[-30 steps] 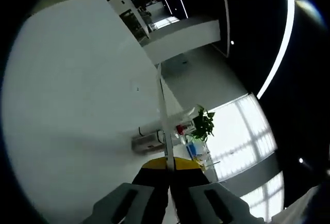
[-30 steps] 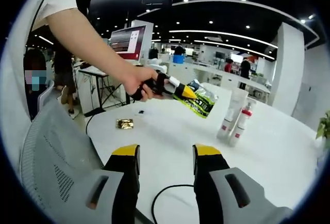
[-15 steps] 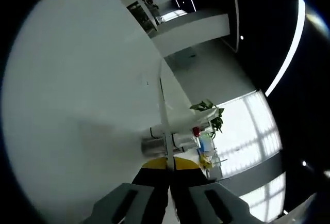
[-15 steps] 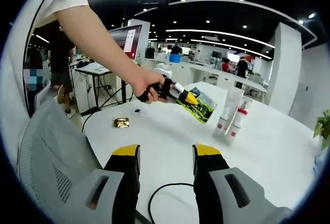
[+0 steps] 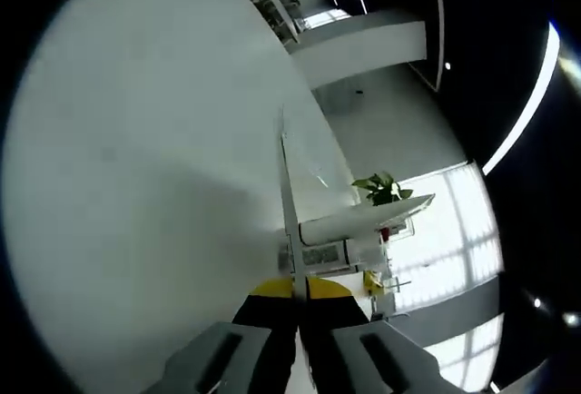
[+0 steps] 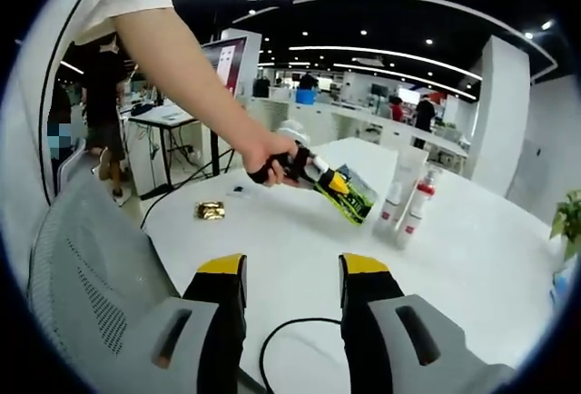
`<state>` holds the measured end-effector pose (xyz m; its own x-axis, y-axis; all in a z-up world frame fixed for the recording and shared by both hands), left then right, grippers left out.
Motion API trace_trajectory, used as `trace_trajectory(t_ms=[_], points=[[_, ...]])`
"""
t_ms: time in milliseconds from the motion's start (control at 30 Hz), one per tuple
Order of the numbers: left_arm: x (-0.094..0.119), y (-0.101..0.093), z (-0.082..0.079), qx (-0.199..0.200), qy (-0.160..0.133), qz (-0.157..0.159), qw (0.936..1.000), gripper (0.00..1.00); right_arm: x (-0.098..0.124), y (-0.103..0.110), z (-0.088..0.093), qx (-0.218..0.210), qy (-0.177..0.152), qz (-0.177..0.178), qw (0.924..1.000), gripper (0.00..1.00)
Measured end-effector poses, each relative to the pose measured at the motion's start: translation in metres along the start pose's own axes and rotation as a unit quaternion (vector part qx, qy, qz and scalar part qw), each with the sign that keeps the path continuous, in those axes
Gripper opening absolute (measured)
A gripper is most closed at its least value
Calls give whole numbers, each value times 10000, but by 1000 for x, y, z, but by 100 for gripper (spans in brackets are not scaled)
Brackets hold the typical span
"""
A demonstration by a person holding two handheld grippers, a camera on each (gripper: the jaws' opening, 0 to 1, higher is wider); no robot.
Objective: Arrange the skincare products in the storage area until every visible bottle or jar stands upright without overlapping.
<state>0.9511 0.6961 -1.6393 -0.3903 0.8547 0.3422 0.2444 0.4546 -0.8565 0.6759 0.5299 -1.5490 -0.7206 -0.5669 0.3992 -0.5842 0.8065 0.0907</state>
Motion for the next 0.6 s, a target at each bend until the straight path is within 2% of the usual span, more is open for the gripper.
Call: trace_trajectory(t_ms=[200, 600], points=[[-13, 2, 4, 0, 193, -44, 9998, 1, 0, -1, 0, -23, 16, 26, 10000, 37], [-20, 11, 6, 103, 330, -303, 9989, 1, -1, -1, 1, 15, 38, 41, 10000, 37]])
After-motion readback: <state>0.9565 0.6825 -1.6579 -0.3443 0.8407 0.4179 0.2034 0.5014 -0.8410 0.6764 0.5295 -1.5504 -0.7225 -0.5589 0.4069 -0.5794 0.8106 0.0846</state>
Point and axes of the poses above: the point that each gripper's makers call its tool centre point, and the gripper's own axes: x roughly backward along the fingers, y roughly to its left, z roughly out of its underside, the point moved 8 cm from there along x, roughly backward along the fingers, and after that the axes turned 13 degrees about -x, right-handed, at the moved point
